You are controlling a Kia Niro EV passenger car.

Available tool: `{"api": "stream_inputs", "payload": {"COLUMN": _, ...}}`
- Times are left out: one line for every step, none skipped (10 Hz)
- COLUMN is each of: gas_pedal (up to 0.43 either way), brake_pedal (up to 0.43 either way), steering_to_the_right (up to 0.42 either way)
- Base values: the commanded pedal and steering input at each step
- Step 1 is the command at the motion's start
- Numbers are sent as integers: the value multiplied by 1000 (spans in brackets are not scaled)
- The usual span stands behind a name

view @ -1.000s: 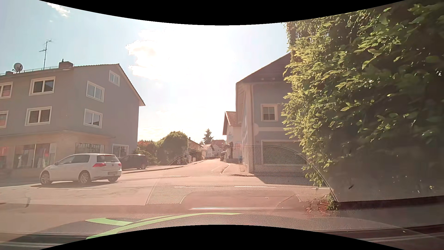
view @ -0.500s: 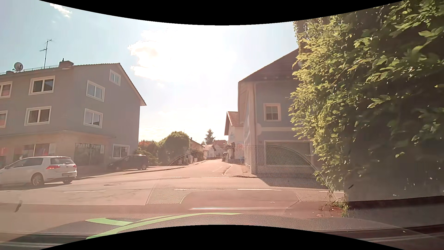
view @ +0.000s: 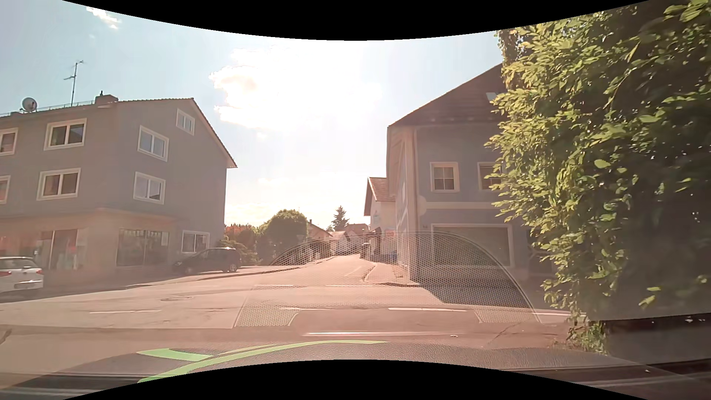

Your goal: Follow the waypoints while adhering to traffic rules and regulations

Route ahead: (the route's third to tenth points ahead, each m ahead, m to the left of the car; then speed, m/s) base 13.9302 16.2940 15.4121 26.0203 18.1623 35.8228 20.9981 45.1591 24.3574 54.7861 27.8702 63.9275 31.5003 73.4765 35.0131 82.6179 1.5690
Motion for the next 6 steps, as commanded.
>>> {"api": "stream_inputs", "payload": {"gas_pedal": 209, "brake_pedal": 0, "steering_to_the_right": -88}}
{"api": "stream_inputs", "payload": {"gas_pedal": 169, "brake_pedal": 0, "steering_to_the_right": -85}}
{"api": "stream_inputs", "payload": {"gas_pedal": 150, "brake_pedal": 0, "steering_to_the_right": -77}}
{"api": "stream_inputs", "payload": {"gas_pedal": 150, "brake_pedal": 0, "steering_to_the_right": -69}}
{"api": "stream_inputs", "payload": {"gas_pedal": 130, "brake_pedal": 0, "steering_to_the_right": -58}}
{"api": "stream_inputs", "payload": {"gas_pedal": 67, "brake_pedal": 0, "steering_to_the_right": -50}}
